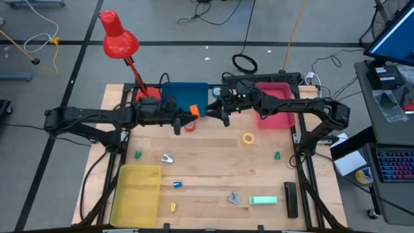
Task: Pick and place Stapler, Stapler remover, tape
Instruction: Put the orange tape into the yellow bin
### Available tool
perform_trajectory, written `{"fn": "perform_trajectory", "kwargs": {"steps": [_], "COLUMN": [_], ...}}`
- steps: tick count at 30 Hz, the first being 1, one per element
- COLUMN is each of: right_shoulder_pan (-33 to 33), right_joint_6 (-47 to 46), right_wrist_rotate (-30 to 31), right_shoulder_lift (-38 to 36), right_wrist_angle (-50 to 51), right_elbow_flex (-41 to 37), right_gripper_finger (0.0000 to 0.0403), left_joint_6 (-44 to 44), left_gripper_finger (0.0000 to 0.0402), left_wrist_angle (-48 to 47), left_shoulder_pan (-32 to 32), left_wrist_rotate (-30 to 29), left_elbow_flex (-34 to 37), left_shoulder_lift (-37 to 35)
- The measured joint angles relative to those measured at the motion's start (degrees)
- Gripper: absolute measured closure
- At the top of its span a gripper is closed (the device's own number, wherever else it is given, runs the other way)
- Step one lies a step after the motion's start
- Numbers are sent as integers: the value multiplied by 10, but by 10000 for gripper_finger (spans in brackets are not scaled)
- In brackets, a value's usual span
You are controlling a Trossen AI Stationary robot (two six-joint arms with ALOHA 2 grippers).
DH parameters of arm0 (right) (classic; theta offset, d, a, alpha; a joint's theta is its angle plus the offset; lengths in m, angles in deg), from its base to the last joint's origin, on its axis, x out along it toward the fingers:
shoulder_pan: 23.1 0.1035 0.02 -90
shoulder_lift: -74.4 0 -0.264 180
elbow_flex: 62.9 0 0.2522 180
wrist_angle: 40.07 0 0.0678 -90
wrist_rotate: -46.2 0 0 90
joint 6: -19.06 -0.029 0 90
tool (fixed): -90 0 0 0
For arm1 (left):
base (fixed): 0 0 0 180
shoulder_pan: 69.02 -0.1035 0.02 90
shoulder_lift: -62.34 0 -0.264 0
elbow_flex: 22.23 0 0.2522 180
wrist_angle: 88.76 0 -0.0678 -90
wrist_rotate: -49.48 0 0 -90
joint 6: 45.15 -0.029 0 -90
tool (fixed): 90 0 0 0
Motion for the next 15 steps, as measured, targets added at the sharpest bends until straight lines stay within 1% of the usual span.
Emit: {"fn": "perform_trajectory", "kwargs": {"steps": [5,9,12,15], "right_shoulder_pan": [-23,-36,-42,-44], "right_joint_6": [3,3,12,24], "right_wrist_rotate": [-25,-27,-27,-27], "right_shoulder_lift": [-1,-1,-1,-1], "right_wrist_angle": [24,20,22,21], "right_elbow_flex": [0,1,1,1], "right_gripper_finger": [235,234,234,234], "left_joint_6": [112,223,313,406], "left_gripper_finger": [366,366,366,366], "left_wrist_angle": [-173,-271,-312,-346], "left_shoulder_pan": [21,68,113,163], "left_wrist_rotate": [3,4,17,46], "left_elbow_flex": [1,1,1,1], "left_shoulder_lift": [-73,-105,-107,-100]}}
